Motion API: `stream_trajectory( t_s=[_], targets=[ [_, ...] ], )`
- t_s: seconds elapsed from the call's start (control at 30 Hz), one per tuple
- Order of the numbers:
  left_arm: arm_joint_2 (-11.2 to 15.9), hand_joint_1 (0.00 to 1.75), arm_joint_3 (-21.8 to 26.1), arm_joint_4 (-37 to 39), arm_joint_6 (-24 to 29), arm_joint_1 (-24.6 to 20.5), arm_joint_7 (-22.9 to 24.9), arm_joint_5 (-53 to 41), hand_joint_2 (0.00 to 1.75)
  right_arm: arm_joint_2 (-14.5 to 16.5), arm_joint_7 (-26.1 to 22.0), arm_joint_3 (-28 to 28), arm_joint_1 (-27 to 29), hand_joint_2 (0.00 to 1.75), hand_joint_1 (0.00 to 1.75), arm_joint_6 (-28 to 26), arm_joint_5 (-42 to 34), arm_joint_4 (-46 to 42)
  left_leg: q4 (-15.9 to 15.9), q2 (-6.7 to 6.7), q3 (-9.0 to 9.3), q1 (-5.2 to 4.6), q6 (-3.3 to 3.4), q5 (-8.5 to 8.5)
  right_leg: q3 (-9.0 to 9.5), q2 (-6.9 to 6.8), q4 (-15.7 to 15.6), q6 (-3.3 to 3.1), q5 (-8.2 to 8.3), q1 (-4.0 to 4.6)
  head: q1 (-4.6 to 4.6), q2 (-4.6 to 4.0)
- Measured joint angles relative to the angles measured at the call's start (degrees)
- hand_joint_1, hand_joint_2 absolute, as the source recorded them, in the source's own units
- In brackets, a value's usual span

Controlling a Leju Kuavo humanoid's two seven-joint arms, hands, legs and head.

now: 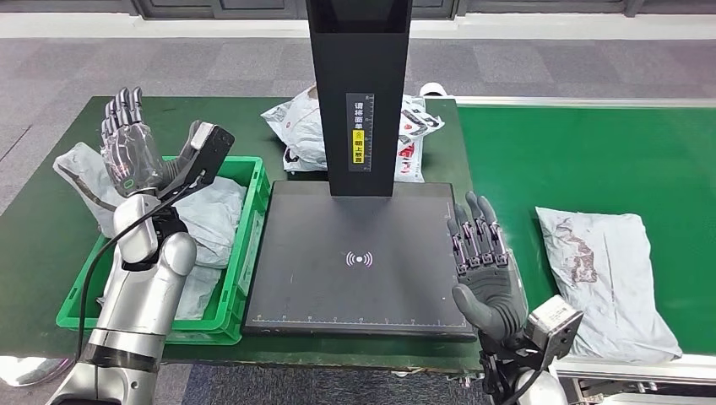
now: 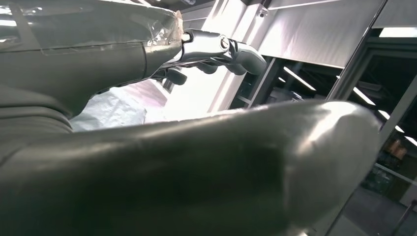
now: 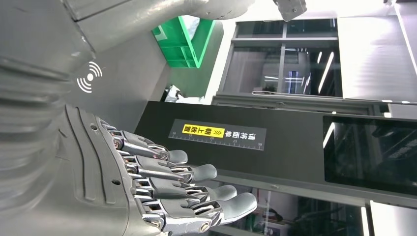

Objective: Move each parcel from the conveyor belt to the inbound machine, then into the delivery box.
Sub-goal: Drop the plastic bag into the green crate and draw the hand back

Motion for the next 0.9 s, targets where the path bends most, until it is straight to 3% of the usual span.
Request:
stream_trajectory(
  t_s=[0.9],
  targets=[
    [0.03, 0.00, 0.00, 2.51, -2.62, -0.80, 2.83, -3.56, 0.00, -0.18, 0.86, 0.00, -0.91, 1.75, 0.00, -0.16, -0.98, 1.25, 0.00, 0.00, -0.01, 0.00, 0.00, 0.00, 0.00, 0.00, 0.00, 0.00, 0.00, 0.00, 0.00, 0.00]
  ],
)
